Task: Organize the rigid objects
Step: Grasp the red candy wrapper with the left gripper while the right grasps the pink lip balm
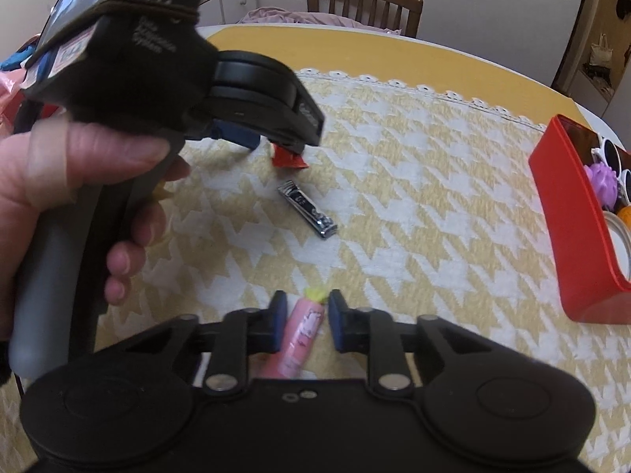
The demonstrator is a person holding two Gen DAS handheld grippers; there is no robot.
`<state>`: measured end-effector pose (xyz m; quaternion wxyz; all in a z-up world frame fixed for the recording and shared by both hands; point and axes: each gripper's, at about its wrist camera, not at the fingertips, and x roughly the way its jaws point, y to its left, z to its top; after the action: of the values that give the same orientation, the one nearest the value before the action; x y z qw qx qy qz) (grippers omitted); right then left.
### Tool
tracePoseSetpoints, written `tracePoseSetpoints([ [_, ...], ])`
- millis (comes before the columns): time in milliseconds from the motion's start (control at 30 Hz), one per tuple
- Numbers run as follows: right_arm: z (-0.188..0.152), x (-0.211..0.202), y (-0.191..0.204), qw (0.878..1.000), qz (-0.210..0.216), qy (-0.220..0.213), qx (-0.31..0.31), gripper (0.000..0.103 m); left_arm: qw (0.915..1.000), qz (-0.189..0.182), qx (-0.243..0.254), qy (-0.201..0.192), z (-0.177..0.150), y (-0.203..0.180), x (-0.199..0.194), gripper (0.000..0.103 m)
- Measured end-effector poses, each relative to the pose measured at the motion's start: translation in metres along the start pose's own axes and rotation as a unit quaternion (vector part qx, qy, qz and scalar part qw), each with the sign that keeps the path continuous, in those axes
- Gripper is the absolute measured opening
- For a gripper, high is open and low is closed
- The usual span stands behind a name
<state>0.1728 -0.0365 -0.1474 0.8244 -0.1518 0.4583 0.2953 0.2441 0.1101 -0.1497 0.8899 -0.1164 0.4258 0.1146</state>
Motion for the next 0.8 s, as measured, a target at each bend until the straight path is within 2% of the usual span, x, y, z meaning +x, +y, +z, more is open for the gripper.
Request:
tracePoseSetpoints([
  [33, -0.001, -0.001, -0.002, 1.0, 0.0, -0.001, 0.001, 0.015, 1.0, -0.003, 0.0, -0.002, -0.001, 0.0, 0.0, 0.025],
  [433, -0.024, -0.024, -0.043, 0.999, 0.003, -0.031, 0.019, 0.015, 0.9996, 0.004, -0.027, -0.011, -0.009, 0.023, -0.016, 0.022],
  [800, -0.032, -0.065, -0.084, 0.997, 0.01, -0.069, 0.037, 0.014, 0.9987, -0.017, -0.045, -0.017, -0.027, 0.035, -0.052, 0.019],
])
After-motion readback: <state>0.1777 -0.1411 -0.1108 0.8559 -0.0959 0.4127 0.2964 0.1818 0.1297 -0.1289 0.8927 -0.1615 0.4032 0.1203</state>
